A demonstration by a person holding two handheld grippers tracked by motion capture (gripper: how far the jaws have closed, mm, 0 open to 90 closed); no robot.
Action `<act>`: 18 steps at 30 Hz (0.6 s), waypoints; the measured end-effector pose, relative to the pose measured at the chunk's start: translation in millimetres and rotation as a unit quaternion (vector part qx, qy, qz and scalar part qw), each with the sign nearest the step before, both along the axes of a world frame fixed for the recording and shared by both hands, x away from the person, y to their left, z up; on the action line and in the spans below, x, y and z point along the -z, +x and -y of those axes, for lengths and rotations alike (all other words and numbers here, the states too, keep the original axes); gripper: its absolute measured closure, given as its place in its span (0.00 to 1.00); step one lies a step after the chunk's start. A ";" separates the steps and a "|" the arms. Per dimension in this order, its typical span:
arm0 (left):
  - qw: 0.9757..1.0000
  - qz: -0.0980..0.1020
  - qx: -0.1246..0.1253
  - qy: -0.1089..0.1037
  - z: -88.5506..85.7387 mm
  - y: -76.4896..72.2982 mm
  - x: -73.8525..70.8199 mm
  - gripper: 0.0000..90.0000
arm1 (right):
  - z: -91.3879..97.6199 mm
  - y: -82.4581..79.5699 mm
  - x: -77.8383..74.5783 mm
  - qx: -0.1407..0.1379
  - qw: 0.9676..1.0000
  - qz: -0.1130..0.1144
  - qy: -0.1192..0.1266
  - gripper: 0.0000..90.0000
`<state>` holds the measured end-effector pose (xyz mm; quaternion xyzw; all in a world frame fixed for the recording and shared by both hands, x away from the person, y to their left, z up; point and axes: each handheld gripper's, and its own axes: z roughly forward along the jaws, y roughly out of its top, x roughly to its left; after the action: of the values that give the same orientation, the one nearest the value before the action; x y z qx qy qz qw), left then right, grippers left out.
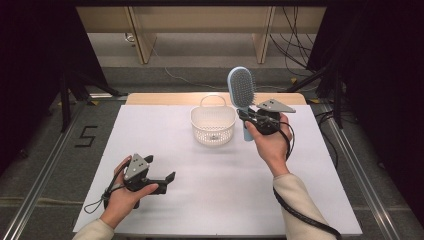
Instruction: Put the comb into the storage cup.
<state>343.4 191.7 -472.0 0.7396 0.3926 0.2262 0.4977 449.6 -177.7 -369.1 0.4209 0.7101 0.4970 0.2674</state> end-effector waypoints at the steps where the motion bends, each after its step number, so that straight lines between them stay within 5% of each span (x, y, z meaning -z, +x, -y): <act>1: 1.000 0.000 0.000 0.000 0.0 0.0 0.1 0.02 | -0.1 0.0 -0.3 0.000 1.000 0.001 0.000 0.78; 18: 1.000 0.000 -0.001 0.000 -0.1 -0.1 0.0 0.02 | -5.2 2.7 -1.1 -0.001 1.000 0.002 0.004 0.78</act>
<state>343.3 191.8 -471.9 0.7392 0.3932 0.2265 0.4977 452.4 -172.5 -368.0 0.4202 0.7081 0.5008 0.2669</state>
